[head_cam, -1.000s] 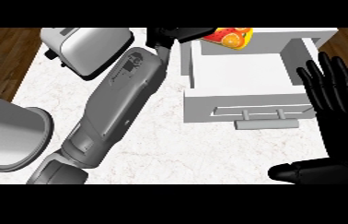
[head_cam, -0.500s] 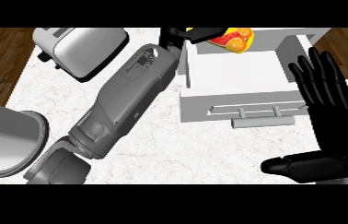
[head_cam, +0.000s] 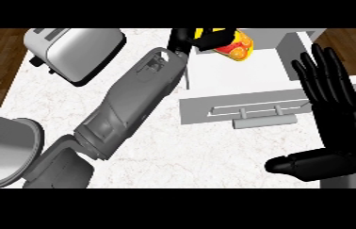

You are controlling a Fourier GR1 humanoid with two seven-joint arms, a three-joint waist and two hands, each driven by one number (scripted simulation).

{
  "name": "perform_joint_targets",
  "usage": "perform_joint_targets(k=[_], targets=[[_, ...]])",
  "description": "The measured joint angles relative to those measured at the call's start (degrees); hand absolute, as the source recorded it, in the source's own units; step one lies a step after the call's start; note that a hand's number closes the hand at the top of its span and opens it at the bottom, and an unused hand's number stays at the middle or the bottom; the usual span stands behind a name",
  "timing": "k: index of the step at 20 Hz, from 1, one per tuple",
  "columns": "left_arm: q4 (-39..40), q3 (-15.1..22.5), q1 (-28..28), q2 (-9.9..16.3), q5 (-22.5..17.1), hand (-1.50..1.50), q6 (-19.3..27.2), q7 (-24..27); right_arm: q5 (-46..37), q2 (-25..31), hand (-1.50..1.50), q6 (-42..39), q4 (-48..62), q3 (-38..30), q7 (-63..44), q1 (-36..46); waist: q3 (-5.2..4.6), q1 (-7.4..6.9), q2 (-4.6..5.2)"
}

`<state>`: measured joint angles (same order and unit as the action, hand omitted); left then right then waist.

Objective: Pick up the cup, place it into the drawer and close the drawer

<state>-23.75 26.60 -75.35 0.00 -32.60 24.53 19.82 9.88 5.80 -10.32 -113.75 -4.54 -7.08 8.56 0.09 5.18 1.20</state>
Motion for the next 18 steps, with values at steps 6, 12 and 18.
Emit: perform_joint_targets(k=[6, 12, 18], targets=[[1.1, 6.2, -0.5, 0.0, -0.7, -1.50, 3.4, -1.9, 0.5, -0.2, -1.50, -0.9, -0.2, 0.8, 0.7, -0.2, 0.04, 1.38, 0.23], [-0.4, 7.6, -0.1, 0.0, -4.4, -1.50, 3.6, -0.6, 2.3, -0.5, -1.50, -1.2, 0.4, 0.2, 1.0, 0.8, 0.01, 1.27, 0.31], [-3.3, 5.6, 1.0, 0.0, -9.0, -1.50, 1.1, 5.0, 5.4, -0.8, -1.50, -1.9, -0.9, -0.2, -0.1, -0.3, -0.04, -0.23, -0.11]])
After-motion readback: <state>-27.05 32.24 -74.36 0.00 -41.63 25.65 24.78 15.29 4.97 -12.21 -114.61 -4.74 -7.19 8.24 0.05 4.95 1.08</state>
